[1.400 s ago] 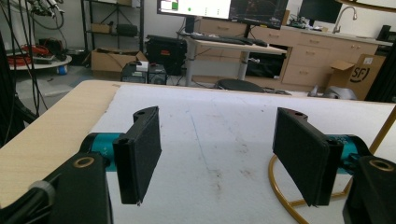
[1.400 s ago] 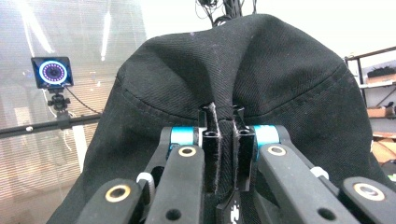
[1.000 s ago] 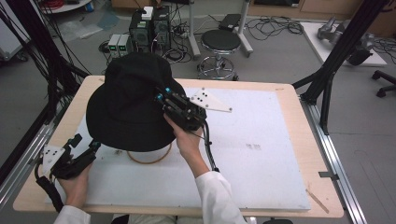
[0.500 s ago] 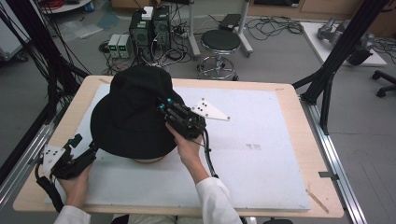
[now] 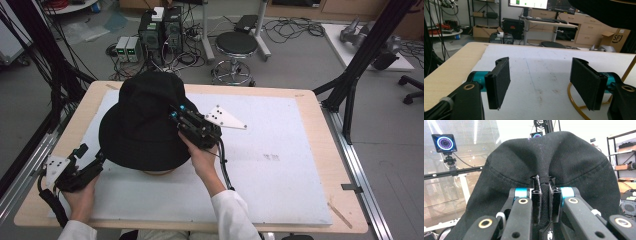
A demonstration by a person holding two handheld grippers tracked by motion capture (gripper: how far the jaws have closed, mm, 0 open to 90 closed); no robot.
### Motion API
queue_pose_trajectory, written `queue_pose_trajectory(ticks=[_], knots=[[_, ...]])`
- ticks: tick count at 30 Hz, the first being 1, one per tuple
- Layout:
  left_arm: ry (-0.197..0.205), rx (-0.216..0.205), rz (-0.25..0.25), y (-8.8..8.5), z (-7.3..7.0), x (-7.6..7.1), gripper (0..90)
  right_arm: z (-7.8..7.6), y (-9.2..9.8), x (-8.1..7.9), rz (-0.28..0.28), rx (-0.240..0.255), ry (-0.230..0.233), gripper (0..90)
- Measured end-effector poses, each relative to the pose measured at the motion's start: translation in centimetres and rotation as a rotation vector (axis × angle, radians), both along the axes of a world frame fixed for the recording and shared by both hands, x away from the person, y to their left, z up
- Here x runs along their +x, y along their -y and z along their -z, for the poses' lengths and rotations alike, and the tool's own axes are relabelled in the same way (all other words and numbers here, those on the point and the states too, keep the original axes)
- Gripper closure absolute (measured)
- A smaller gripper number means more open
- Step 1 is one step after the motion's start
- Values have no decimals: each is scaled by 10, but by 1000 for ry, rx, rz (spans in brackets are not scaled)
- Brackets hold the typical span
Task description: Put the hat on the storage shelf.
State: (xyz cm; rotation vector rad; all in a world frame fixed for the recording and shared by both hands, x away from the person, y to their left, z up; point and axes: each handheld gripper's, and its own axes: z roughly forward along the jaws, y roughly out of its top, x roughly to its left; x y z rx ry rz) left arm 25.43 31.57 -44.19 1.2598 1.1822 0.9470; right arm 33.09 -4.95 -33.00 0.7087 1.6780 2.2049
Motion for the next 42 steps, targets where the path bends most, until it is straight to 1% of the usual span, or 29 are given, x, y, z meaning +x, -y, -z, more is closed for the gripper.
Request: queue_pose_trajectory(ticks=[3, 4, 6, 8, 14, 17, 24, 25, 26, 27, 28, 29, 30, 32, 34, 36, 37, 38, 39, 41, 42], knots=[[1, -1, -2, 0, 0, 0, 326, 0, 0, 1, 1, 7, -2, 832], [2, -1, -1, 0, 0, 0, 326, 0, 2, 1, 3, 17, -6, 799], [3, -5, -4, 0, 0, -1, 326, 0, 2, 1, 6, 21, -7, 797], [4, -3, -4, -1, 0, -1, 326, -2, 5, 0, 19, 27, -3, 777], [0, 1, -2, 0, 0, -1, 326, -5, 10, -2, 29, 27, 8, 768], [1, 0, -2, 0, 0, -1, 326, -5, 11, -2, 25, 24, 3, 768], [3, -3, -5, -1, 0, -1, 326, -7, 18, -2, 32, 36, 14, 716], [3, -3, -4, 0, 0, -1, 326, -7, 18, -2, 30, 37, 15, 691], [1, -1, -2, 0, 0, -1, 326, -8, 21, -2, 26, 39, 13, 576], [1, 0, -2, 0, 0, -1, 326, -8, 22, -2, 45, 40, 3, 499], [1, 0, -2, 0, 0, -1, 326, -8, 23, -2, 62, 35, 2, 449], [1, 0, -2, 0, 0, -1, 326, -8, 23, -2, 62, 35, 2, 449], [1, 0, -2, 0, 0, -1, 326, -8, 25, 0, 77, 9, -8, 365], [1, 0, -2, 0, 0, -1, 326, -8, 26, 1, 99, -19, -13, 283], [0, 1, -3, 0, 0, -1, 326, -7, 29, 1, 105, -24, -20, 217], [1, 0, -2, 0, 0, -1, 326, -8, 31, 1, 112, -27, -17, 202], [1, 1, -3, 0, 0, -1, 326, -9, 36, 1, 123, -27, -11, 154], [1, 0, -3, -1, 0, -1, 326, -10, 38, 0, 126, -27, -11, 129], [1, -3, -4, -1, 0, -1, 326, -10, 38, 0, 126, -27, -11, 129], [3, -5, -5, -1, 0, -1, 326, -11, 43, -1, 143, -43, -4, 118], [3, -6, -4, -1, 0, -1, 326, -12, 50, -2, 146, -60, -8, 112]])
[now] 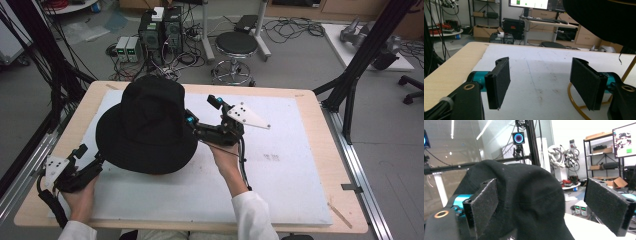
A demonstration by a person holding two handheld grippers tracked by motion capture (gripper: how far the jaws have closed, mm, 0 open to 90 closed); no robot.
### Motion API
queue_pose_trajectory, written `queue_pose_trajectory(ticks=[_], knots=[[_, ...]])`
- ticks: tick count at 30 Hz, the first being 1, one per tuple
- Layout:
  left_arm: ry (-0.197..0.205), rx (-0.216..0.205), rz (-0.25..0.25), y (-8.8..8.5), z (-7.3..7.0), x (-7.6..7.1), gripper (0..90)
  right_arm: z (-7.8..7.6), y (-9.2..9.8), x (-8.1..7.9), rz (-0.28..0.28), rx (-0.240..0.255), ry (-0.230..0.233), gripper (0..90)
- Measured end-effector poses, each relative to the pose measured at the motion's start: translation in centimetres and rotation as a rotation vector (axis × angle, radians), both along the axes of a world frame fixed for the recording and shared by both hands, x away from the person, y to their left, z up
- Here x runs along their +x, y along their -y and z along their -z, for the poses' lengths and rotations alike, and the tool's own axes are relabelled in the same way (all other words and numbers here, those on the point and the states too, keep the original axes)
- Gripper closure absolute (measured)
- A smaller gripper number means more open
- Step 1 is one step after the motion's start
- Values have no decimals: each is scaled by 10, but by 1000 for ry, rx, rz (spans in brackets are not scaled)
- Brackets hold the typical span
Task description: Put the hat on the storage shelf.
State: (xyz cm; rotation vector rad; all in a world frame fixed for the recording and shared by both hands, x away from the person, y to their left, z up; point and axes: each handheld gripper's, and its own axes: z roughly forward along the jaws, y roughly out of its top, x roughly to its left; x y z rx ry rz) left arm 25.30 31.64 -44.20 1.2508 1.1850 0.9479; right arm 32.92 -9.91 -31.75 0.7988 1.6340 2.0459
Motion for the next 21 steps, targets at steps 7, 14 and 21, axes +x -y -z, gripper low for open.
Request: queue_pose_trajectory(ticks=[7, 14, 21], knots=[[-1, -8, -5, -1, 0, 0, 326, -3, 31, -7, 54, -47, 5, 111], [-1, -7, -10, -1, 0, -1, 326, -2, 59, -12, 101, -50, -7, 111], [-1, -8, -12, -1, 0, -1, 326, 4, 85, -18, 138, -45, -16, 112]])
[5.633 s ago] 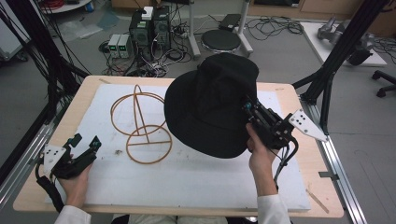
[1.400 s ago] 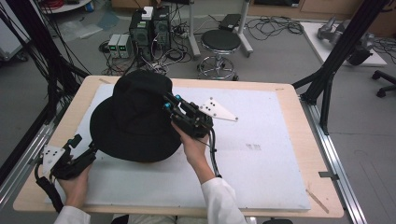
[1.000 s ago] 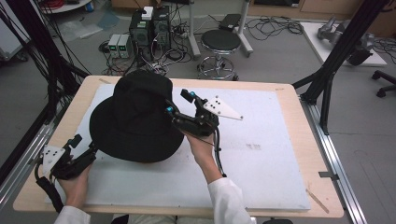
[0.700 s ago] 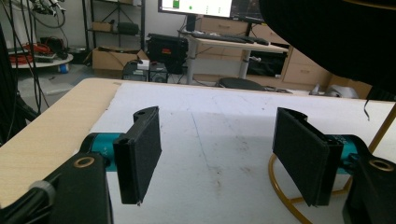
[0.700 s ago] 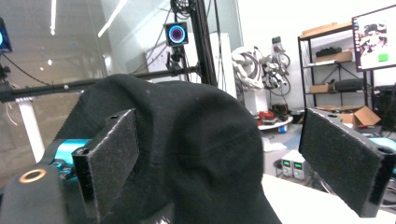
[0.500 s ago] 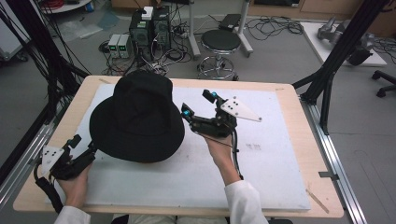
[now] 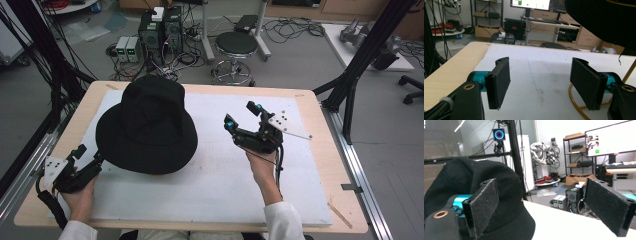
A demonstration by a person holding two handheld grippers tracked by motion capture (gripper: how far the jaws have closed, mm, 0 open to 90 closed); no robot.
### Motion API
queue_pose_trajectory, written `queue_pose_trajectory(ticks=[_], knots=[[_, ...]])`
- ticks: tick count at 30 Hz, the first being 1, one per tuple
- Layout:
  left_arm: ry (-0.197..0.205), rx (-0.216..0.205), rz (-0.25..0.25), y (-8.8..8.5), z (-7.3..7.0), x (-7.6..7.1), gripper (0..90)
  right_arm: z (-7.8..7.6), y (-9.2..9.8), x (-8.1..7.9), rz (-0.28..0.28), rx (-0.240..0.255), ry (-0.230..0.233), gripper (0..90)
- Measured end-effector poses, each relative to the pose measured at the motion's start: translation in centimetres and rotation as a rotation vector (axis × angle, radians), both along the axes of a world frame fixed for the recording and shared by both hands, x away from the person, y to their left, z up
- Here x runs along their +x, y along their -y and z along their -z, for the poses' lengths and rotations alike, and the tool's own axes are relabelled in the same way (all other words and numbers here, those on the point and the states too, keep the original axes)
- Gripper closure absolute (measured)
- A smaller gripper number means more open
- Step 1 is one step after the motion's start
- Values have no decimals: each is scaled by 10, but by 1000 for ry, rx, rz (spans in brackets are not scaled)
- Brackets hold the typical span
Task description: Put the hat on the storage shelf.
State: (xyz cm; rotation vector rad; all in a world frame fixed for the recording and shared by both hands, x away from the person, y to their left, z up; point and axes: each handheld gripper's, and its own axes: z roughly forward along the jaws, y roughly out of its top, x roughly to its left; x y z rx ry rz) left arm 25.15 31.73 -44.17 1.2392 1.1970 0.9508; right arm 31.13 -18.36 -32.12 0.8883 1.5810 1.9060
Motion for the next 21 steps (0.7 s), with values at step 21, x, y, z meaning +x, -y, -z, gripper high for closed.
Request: queue_pose_trajectory(ticks=[21], knots=[[-6, -30, 4, 1, 1, 1, 326, 42, 74, -25, 150, 30, -88, 112]])
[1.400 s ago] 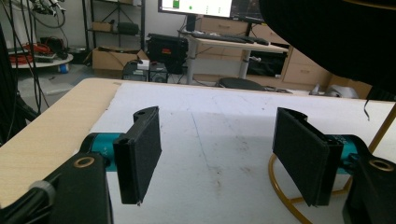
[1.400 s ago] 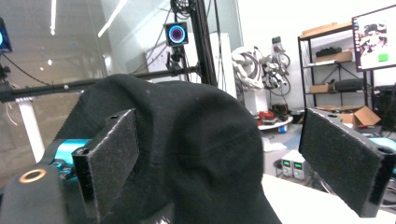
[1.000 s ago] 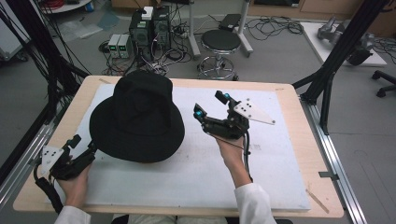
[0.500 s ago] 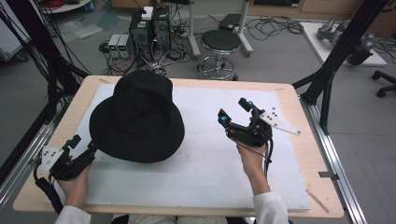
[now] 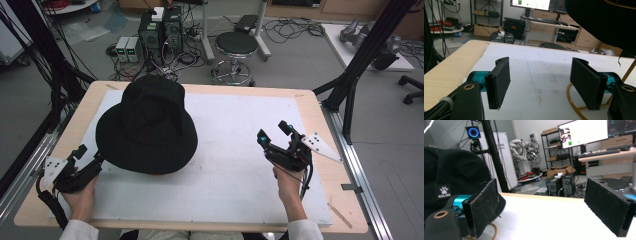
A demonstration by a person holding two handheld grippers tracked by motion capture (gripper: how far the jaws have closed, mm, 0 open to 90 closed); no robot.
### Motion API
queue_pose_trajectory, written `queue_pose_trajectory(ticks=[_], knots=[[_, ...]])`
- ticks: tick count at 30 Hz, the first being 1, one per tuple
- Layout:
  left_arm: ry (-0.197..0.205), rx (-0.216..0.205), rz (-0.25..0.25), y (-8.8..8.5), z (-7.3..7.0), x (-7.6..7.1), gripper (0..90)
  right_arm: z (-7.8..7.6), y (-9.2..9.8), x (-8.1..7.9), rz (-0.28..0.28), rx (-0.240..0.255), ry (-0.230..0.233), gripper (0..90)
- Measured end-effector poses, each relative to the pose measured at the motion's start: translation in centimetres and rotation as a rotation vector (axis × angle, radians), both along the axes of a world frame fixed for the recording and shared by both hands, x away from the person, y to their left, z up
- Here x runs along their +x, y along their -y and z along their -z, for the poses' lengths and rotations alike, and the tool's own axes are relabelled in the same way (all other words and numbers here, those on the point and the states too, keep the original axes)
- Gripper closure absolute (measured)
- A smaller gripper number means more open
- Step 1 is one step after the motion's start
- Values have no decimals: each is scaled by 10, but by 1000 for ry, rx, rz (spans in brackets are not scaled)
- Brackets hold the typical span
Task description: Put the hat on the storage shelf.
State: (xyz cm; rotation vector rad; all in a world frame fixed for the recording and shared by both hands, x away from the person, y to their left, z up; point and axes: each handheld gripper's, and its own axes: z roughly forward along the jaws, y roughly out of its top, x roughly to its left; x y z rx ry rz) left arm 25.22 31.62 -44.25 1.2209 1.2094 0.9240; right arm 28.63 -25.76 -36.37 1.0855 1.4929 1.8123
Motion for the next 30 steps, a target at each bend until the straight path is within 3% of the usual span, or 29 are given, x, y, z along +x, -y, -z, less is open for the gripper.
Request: queue_pose_trajectory(ticks=[9, 21, 22, 26, 30], knots=[[2, -15, 9, 3, 0, 0, 326, 27, 16, -10, 65, -9, -45, 112], [0, -53, -8, -1, 2, -7, 327, 49, 18, -16, 160, -120, -63, 98], [0, -54, -7, -1, 2, -7, 327, 51, 18, -17, 178, -146, -86, 98], [1, -55, -9, -1, 2, -8, 327, 53, 14, -17, 223, -186, -108, 98], [0, -53, -10, -2, 2, -8, 327, 55, 13, -15, 253, -208, -137, 98]])
